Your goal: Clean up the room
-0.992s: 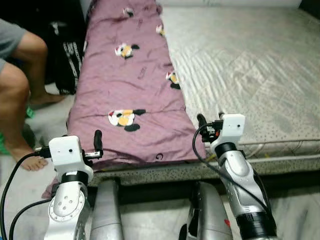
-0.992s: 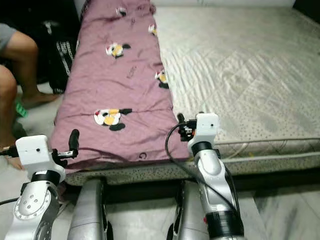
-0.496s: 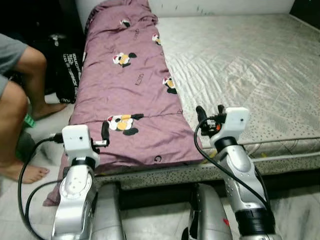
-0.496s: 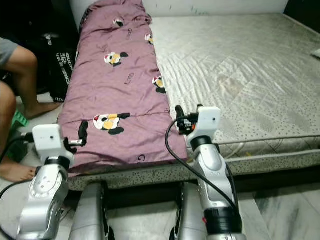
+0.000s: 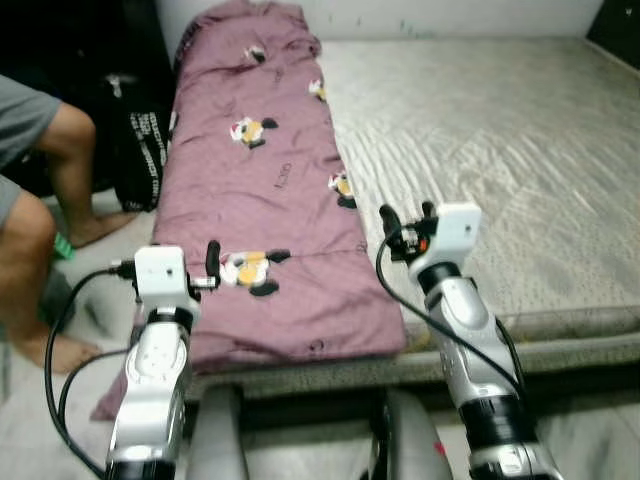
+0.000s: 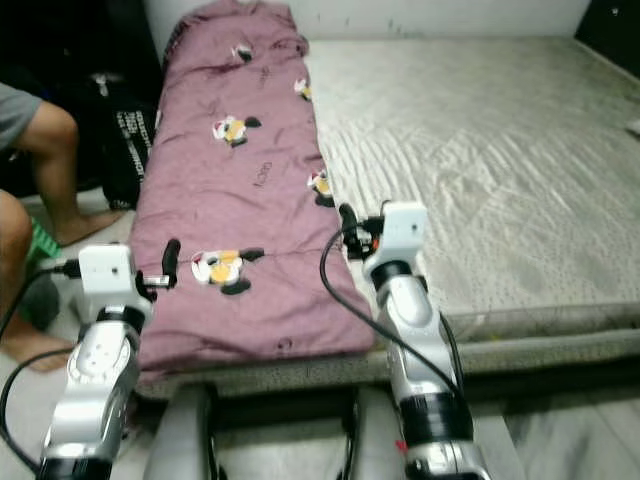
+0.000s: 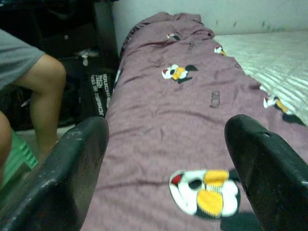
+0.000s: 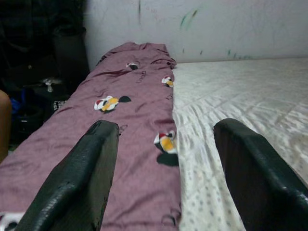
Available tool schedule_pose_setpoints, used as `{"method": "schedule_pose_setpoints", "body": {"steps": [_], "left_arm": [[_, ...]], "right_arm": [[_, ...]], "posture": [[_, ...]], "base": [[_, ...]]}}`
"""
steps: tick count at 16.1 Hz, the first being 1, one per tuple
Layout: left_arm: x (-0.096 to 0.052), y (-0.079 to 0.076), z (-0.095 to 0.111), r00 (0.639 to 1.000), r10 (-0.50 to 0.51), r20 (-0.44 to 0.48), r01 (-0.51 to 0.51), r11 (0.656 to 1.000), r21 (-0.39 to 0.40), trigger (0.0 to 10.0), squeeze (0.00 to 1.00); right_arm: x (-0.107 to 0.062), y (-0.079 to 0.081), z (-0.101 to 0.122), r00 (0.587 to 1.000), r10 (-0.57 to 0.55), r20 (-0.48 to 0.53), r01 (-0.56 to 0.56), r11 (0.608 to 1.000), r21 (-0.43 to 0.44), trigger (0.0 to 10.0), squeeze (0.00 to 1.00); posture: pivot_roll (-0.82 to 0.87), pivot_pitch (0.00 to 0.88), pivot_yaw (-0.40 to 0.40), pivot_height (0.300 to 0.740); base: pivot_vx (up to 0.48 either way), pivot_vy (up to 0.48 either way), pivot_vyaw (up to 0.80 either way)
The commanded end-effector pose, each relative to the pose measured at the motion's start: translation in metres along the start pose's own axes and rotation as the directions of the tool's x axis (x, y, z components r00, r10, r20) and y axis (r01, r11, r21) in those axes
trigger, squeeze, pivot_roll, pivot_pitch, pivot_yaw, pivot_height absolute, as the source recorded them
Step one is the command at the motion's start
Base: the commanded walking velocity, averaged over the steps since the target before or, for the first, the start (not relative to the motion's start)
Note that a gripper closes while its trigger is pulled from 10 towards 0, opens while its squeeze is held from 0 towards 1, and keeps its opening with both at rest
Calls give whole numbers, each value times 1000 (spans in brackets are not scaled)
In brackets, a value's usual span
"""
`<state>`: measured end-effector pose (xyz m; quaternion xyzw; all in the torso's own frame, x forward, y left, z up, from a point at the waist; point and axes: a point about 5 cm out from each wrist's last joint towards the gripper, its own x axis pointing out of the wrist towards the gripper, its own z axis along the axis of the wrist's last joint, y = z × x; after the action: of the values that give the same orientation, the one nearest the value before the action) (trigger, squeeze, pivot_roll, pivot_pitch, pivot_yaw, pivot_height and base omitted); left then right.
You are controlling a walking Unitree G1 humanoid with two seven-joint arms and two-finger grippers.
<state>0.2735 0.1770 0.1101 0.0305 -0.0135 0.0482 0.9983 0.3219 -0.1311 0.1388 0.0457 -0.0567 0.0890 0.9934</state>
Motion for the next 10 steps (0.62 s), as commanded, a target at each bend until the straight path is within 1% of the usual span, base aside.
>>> {"method": "schedule_pose_setpoints", "body": {"steps": [1,2,4,8,10], "left_arm": [[2,0,0,1000,-1,10,1,1000,-12,10000,0],[3,1,1,1000,4,12,-4,1000,-15,10000,0],[5,1,0,1000,11,11,-11,1000,3,10000,0],[8,-1,-1,1000,-4,2,4,1000,6,10000,0],[9,-2,-1,1000,-11,0,11,1000,5,10000,0]], "right_arm": [[3,1,3,1000,4,15,-4,1000,-1,10000,0],[4,2,3,1000,5,17,-5,1000,-1,10000,0],[6,5,4,1000,18,23,-18,1000,-6,10000,0],[9,3,5,999,11,32,-11,1000,-22,10000,0],[9,2,6,999,8,34,-7,1000,-30,10000,0]], "posture": [[-9,0,-17,666],[-10,0,-20,671],[-12,0,-19,696],[-26,0,-10,740],[-26,0,-10,740]], "base": [[0,0,0],[0,0,0],[0,0,0],[0,0,0],[0,0,0]]}}
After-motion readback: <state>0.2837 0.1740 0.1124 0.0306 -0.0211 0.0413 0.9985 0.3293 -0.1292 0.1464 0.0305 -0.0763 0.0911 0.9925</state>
